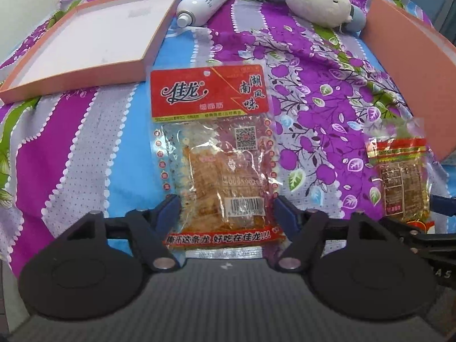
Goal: Organize snacks
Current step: 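Lift both held packets and carry them over the pink box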
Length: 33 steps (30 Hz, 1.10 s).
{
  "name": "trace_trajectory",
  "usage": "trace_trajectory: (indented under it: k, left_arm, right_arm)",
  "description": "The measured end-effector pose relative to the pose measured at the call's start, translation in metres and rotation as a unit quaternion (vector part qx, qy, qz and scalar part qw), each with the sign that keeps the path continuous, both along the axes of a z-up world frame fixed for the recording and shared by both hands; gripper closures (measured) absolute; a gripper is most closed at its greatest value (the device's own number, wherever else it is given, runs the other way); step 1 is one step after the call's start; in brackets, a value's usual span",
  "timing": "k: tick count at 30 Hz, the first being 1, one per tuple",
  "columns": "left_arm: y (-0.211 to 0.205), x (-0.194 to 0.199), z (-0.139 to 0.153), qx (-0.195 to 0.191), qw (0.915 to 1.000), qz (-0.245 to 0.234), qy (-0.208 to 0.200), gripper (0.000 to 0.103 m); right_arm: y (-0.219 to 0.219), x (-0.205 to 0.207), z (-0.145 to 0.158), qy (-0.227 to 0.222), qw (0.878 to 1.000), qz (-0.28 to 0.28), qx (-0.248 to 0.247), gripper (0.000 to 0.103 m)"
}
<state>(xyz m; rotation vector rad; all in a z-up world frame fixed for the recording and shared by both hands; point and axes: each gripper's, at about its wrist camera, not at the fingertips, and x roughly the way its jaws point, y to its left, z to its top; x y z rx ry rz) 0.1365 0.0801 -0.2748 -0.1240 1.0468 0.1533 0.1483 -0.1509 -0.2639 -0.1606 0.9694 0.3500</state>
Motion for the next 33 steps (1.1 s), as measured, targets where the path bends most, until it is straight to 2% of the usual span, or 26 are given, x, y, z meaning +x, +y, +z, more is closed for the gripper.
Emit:
trace_trajectory:
  k: [2, 3, 5, 6, 7, 11, 18, 29, 33]
  left_arm:
    - [-0.002, 0.0, 0.002, 0.0, 1.0, -0.004, 0.001, 0.034]
    - [-0.002, 0.001, 0.003, -0.004, 1.0, -0.003, 0.001, 0.037]
    - [0.0, 0.001, 0.007, -0.018, 0.9998, 0.005, 0.001, 0.041]
    - [0.001, 0.0, 0.009, -0.023, 0.9997, 0.008, 0.001, 0.044]
    - [0.003, 0.0, 0.012, -0.03, 0.9995, 0.011, 0.0, 0.046]
    - [0.008, -0.004, 0.026, -0.068, 0.9972, 0.029, -0.007, 0.048]
    - [-0.004, -0.02, 0.07, -0.088, 0.9952, 0.02, -0.037, 0.048]
    - [-0.047, -0.067, 0.15, -0.097, 0.9912, -0.033, -0.084, 0.048]
    - [-0.063, -0.086, 0.168, -0.105, 0.9888, -0.056, -0.091, 0.048]
  right_arm:
    - [0.004, -0.001, 0.004, -0.006, 1.0, 0.001, -0.007, 0.034]
    - [0.006, -0.001, 0.005, -0.009, 1.0, 0.002, -0.009, 0.042]
    - [0.007, 0.0, 0.009, -0.014, 1.0, 0.006, -0.006, 0.063]
    - [0.008, 0.0, 0.012, -0.015, 1.0, 0.006, -0.003, 0.086]
    - [0.009, 0.001, 0.014, -0.014, 1.0, 0.003, -0.004, 0.092]
    - [0.004, 0.003, 0.027, -0.015, 1.0, -0.009, 0.016, 0.094]
    - [-0.009, -0.015, 0.065, -0.044, 0.998, -0.021, 0.041, 0.094]
    - [-0.039, -0.075, 0.135, -0.098, 0.99, -0.061, 0.076, 0.094]
    - [-0.052, -0.097, 0.154, -0.108, 0.987, -0.076, 0.086, 0.094]
